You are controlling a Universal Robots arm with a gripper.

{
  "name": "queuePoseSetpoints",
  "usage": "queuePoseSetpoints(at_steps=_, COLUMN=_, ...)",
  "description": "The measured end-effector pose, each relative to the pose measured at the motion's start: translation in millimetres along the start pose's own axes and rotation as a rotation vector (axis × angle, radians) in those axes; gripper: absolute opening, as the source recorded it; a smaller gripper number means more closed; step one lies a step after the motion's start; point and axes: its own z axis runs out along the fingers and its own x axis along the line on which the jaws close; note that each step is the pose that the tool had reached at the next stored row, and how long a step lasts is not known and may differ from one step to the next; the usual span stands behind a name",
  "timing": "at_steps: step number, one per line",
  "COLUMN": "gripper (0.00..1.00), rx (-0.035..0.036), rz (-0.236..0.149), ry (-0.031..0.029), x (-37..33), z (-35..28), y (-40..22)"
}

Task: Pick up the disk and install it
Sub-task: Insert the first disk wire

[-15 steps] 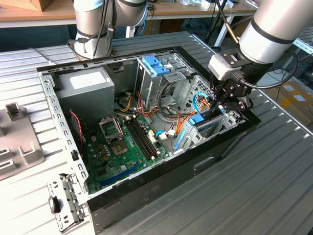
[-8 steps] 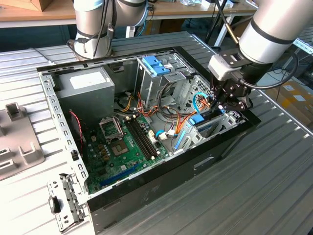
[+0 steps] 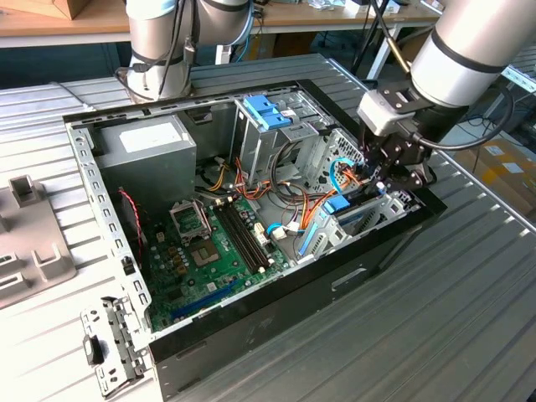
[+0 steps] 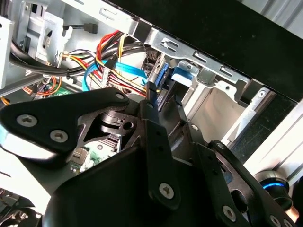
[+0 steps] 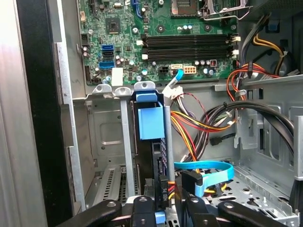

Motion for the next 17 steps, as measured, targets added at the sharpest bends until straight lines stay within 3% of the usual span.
queuePoseSetpoints(at_steps=3, gripper=0.31, rx=0.0000, rz=0.000, ry=-0.0002, x=-0.6, z=-7.0, y=-0.5)
queuePoseSetpoints(at_steps=6, gripper=0.29, rx=0.0000, rz=0.000, ry=-0.0003, x=-1.0, z=-7.8, y=-0.4)
queuePoseSetpoints(at_steps=9, gripper=0.11, rx=-0.0005, rz=0.000, ry=-0.0009, x=-0.9, z=-7.4, y=-0.4)
queuePoseSetpoints(at_steps=17, gripper=0.11, rx=-0.0087, rz=0.001, ry=-0.0020, x=-0.2, z=-0.1, y=-0.4)
